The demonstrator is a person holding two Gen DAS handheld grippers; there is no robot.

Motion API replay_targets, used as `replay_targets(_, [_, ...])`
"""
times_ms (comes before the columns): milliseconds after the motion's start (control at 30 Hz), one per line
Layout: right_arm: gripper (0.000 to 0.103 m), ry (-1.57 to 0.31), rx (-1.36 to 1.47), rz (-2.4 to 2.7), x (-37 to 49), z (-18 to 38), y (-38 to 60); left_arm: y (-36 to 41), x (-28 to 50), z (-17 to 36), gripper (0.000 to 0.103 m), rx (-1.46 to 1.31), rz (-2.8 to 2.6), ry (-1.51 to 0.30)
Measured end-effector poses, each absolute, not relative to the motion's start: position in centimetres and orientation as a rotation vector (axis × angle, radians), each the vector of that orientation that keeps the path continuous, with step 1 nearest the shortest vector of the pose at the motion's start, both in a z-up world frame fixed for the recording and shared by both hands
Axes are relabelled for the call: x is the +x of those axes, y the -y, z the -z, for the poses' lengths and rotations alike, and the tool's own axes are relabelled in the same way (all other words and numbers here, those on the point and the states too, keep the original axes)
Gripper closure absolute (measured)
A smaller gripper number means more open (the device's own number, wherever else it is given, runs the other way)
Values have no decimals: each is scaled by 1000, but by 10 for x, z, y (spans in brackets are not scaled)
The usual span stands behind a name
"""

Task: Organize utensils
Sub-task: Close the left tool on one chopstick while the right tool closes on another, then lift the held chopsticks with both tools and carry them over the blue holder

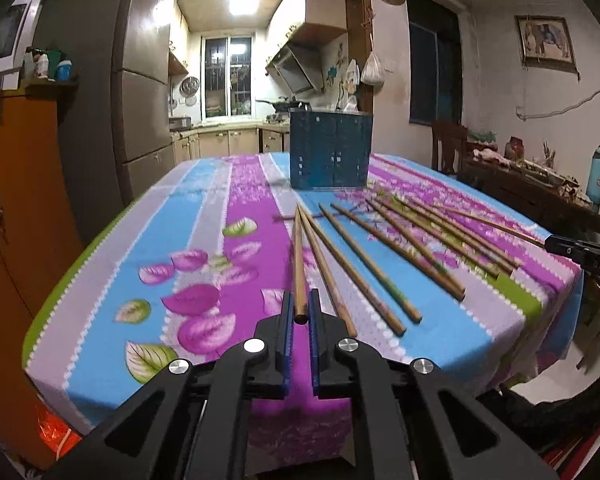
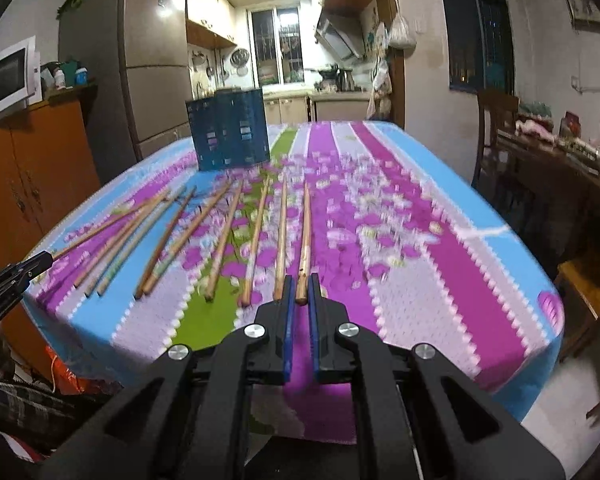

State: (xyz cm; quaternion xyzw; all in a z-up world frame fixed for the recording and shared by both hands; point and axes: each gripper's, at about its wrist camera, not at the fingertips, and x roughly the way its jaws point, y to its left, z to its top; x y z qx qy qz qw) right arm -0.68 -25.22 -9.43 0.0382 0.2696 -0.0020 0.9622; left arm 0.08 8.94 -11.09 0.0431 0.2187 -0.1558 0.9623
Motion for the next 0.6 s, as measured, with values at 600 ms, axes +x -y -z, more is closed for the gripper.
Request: replay_targets(600, [98, -337, 18, -30, 16, 18, 267, -112, 21, 19, 95, -34, 335, -260])
